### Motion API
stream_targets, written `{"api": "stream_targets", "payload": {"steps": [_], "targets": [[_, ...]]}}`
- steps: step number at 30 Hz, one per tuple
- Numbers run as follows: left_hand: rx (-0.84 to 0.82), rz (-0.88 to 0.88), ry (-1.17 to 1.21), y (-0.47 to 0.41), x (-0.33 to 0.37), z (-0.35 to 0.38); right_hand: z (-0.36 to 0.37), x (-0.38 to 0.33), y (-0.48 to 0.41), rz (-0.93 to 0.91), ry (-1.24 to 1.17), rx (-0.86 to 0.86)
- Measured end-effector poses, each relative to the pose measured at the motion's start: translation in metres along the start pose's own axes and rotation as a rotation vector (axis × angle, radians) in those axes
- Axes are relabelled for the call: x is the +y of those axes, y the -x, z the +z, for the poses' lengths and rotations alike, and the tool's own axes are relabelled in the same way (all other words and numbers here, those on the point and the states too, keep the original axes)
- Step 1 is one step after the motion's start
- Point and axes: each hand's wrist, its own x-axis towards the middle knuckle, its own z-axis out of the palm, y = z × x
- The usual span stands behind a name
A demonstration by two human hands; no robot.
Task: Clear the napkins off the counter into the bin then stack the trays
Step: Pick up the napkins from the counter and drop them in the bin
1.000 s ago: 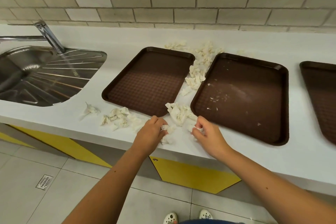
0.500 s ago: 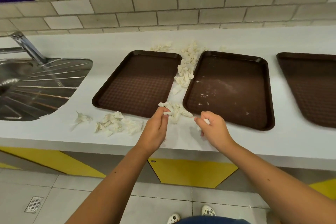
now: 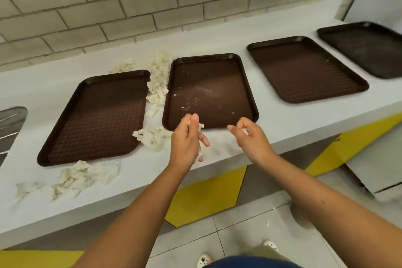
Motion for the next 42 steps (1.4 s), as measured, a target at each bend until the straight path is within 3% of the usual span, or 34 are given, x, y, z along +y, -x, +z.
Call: {"api": "stream_targets", "payload": {"steps": [4,12,20,24,28,35,42], "targets": [[-0.089,0.059,0.006,-0.007,0.006,0.044,-0.047,0.031,0.009,0.098,-0.062,0.067],[-0.234,0.025,-0.157,-0.011,0.01,0.182,-0.177,0.115,0.022,0.092,0.253,0.086],[-0.274,-0.095,-0.279,0.014,0.006,0.349,-0.324,0.213,0.032,0.299,0.221,-0.007],[-0.346,-0.193,-0.326,0.027,-0.005,0.406,-0.376,0.255,0.039,0.436,0.334,-0.191],[-0.433,-0.427,-0.231,0.024,-0.017,0.45,-0.403,0.303,0.038,0.559,0.364,-0.263],[-0.545,-0.579,-0.269,0.01,-0.05,0.507,-0.42,0.36,0.035,0.672,0.393,-0.382],[-0.583,-0.745,-0.193,0.017,-0.099,0.555,-0.44,0.38,0.036,0.655,0.269,-0.266]]}}
